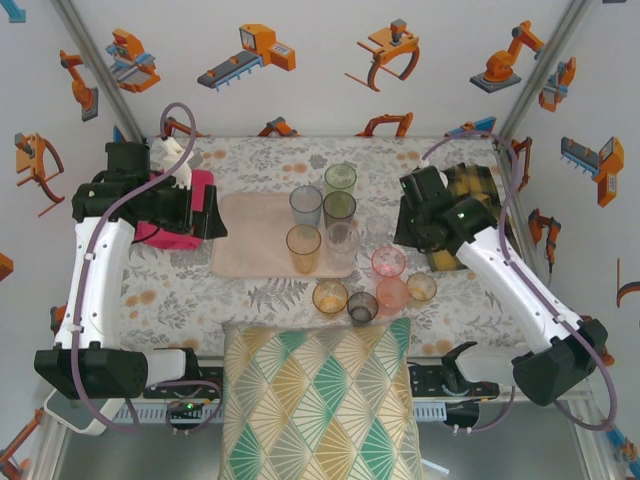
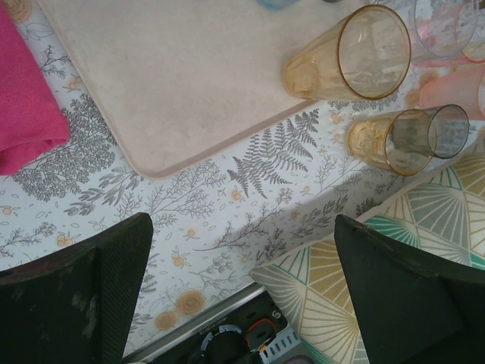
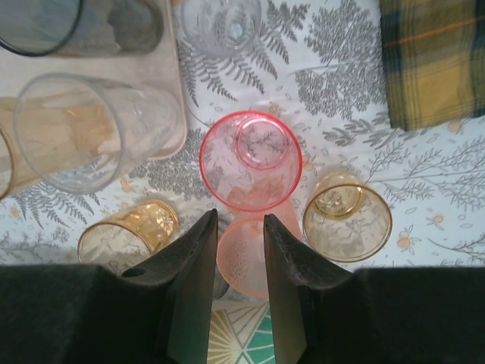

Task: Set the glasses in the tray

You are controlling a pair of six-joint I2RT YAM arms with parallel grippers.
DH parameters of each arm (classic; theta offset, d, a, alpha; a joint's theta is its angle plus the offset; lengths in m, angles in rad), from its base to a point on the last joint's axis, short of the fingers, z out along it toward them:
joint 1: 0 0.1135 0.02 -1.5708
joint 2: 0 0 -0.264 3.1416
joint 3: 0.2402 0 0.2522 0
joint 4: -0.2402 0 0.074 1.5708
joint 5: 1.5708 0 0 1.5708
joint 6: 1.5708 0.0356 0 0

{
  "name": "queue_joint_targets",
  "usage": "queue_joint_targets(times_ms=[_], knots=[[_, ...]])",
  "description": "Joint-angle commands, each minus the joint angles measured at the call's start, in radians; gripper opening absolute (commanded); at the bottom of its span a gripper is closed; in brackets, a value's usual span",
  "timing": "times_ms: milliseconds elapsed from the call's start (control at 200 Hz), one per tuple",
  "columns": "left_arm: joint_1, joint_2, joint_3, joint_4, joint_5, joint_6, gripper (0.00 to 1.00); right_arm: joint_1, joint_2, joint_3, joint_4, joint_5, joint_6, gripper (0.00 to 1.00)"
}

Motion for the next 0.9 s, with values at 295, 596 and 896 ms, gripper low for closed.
queue_joint_targets(times_ms=[295, 596, 896], knots=[[-0.004, 0.005, -0.025, 0.024, 0.001, -0.013, 0.97, -0.036, -0.046, -0.085, -0.132, 0.119, 0.172, 0.33], [-0.004, -0.011, -0.042, 0.031, -0.001, -0.016, 0.97, -0.164, -0.106, -0.232, -0.139, 0.107, 0.225, 0.34], [-0.005, -0.011, -0.046, 0.039, 0.003, -0.020, 0.97, -0.184, -0.131, -0.374, -0.088, 0.112, 0.285, 0.35]])
